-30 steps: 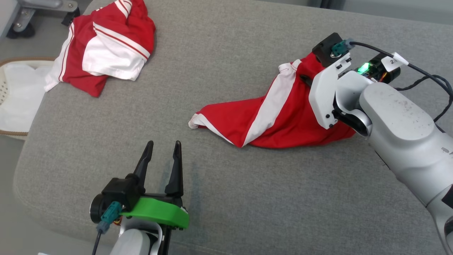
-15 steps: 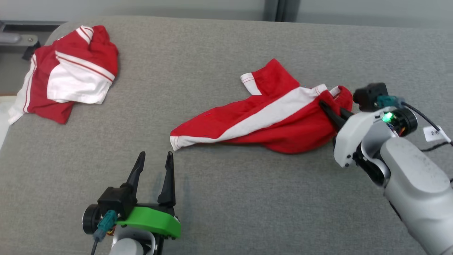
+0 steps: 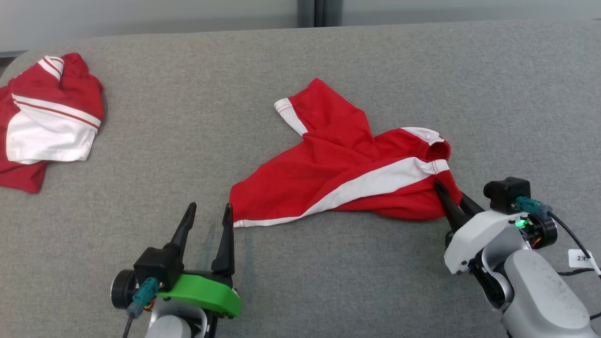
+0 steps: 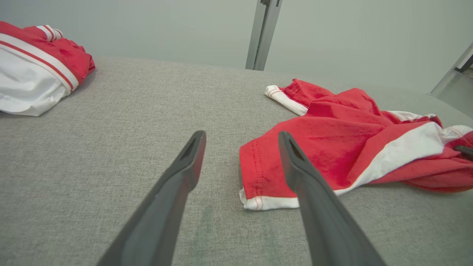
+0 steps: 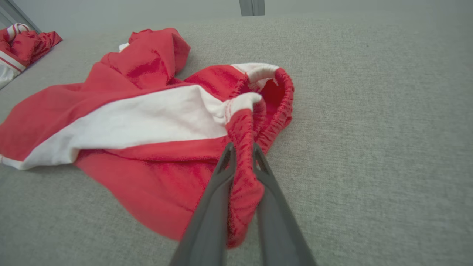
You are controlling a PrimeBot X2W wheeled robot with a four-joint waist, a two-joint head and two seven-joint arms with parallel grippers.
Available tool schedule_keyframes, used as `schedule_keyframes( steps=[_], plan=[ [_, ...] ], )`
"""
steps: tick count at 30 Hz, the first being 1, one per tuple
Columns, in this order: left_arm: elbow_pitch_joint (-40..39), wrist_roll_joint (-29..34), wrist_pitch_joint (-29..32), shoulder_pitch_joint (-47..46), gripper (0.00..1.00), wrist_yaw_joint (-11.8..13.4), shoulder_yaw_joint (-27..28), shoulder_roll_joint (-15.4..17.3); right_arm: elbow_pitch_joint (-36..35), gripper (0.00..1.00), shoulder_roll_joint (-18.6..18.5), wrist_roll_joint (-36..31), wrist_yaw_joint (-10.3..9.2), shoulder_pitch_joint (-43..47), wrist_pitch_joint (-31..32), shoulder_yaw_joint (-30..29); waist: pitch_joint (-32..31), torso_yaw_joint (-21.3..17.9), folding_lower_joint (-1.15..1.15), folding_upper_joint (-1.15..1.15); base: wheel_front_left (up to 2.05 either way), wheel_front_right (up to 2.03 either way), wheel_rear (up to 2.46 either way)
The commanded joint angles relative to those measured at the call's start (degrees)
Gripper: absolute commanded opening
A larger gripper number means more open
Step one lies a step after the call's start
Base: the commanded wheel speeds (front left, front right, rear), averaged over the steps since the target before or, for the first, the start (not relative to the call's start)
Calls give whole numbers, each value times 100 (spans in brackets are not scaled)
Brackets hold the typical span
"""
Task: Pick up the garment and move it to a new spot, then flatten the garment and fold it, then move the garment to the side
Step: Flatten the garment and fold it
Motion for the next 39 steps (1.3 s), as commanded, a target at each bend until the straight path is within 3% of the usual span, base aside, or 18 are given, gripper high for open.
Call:
schedule_keyframes(
  steps=[1,20,30,39],
  plan=[
    [12,47,-3,-78,100,-29,16,13,-88,100,93,-74,-8,130,-74,-95,-26,-14,0,0,0,0,0],
    [15,81,-3,340,100,-114,266,14,-1119,100,606,-1297,-8,852,-968,-949,-862,29,0,0,0,0,0],
    [-13,-87,-2,655,100,-54,400,14,-850,100,823,-1478,-8,1341,-1234,-1257,-1106,120,0,0,0,0,0],
    [-83,-231,-3,927,100,24,514,14,-616,100,826,-1214,-8,1345,-1270,-1048,-1100,108,0,0,0,0,0]
  ],
)
